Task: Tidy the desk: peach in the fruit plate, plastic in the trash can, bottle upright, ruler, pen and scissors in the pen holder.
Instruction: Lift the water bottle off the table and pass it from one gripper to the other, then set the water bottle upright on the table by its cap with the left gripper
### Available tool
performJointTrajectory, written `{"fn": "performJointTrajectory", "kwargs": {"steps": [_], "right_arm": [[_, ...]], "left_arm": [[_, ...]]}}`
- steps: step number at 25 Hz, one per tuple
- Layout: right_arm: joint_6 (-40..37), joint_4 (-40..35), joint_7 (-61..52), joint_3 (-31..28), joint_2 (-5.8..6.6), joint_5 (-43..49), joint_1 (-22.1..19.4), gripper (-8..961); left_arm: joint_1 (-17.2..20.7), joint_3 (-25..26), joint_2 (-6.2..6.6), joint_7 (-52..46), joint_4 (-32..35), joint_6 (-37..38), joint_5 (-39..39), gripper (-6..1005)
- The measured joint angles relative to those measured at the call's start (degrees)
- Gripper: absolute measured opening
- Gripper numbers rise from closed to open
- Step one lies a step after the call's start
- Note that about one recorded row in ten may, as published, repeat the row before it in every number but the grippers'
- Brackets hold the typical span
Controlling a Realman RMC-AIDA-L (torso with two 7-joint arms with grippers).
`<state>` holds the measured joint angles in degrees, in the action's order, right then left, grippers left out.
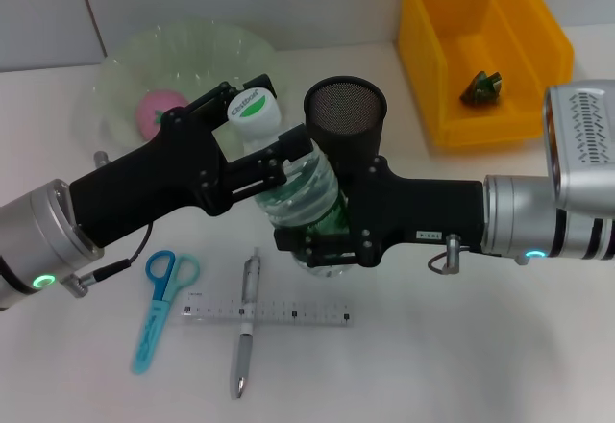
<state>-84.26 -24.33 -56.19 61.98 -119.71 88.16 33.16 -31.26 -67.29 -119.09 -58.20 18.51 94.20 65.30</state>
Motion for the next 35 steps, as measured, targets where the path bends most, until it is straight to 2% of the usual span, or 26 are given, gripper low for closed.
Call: {"fn": "performJointTrajectory", "kwargs": {"steps": [17, 21, 26, 35], "right_arm": [[-0.55, 0.43, -0.02, 0.69, -0.08, -0.56, 0.68, 784], [-0.8, 0.44, 0.01, 0.7, -0.08, -0.65, 0.69, 785], [-1.07, 0.52, 0.08, 0.93, -0.07, -0.72, 0.7, 785], [-1.43, 0.46, 1.55, 1.49, 0.01, -0.81, 0.28, 787]], "left_arm": [[-0.39, -0.05, 0.07, -0.05, -0.67, 0.23, -0.82, 795], [-0.45, -0.42, 0.08, 0.28, -0.65, 0.72, -0.91, 612], [-0.6, -0.57, 0.09, 0.28, -0.55, 0.9, -0.88, 440], [-0.73, -0.42, 0.09, 0.24, -0.68, 1.13, -0.82, 451]]}}
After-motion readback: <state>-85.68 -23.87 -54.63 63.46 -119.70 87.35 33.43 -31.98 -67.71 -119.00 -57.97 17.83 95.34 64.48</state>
